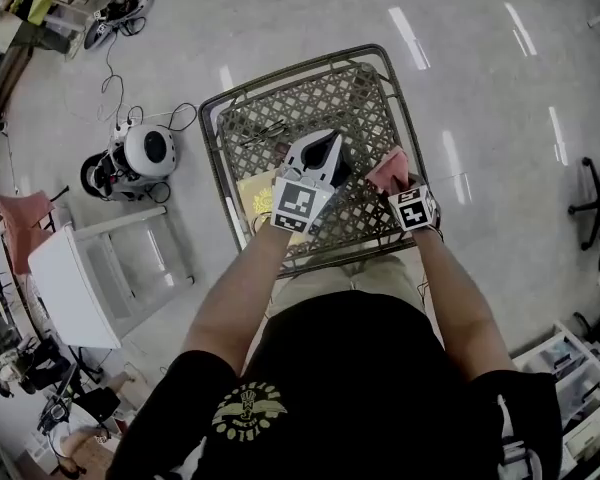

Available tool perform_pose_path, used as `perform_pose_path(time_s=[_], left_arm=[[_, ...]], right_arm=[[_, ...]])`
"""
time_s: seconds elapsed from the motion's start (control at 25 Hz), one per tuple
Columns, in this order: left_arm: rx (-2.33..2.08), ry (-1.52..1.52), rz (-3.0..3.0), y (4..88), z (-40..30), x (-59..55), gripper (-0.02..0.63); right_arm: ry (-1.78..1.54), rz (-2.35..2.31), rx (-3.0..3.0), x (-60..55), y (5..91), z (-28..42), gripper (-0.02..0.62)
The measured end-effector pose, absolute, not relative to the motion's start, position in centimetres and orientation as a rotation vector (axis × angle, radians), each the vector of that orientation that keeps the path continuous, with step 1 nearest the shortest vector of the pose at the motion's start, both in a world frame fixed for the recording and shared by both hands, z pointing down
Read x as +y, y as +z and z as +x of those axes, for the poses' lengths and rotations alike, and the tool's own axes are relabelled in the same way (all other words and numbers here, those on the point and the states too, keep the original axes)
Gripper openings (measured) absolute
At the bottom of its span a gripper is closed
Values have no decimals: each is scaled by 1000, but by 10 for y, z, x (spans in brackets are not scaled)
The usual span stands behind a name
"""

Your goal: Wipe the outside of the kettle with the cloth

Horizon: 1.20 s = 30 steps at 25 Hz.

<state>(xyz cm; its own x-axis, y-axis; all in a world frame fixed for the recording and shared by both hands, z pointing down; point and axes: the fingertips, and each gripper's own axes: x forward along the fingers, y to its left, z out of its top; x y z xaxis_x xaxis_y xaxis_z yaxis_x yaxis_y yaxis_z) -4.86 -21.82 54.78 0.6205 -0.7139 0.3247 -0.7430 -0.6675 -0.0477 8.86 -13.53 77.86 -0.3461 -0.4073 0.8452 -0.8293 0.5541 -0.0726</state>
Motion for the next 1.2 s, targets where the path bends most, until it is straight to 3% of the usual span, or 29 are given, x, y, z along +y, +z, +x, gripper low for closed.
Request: perform_pose_path(time_s=[0.2,0.52,1.2], left_arm=[[-1242,491,2744,548,-49,-217,5],[-1237,459,2711,550,-52,-218,5],[-1216,488,2711,551,-50,-220,5]], right_arm=[[662,1039,-2064,-147,735,72,18],[385,831,-2207,-159,670,2,18],[302,545,-2237,-100,683,-52,18]])
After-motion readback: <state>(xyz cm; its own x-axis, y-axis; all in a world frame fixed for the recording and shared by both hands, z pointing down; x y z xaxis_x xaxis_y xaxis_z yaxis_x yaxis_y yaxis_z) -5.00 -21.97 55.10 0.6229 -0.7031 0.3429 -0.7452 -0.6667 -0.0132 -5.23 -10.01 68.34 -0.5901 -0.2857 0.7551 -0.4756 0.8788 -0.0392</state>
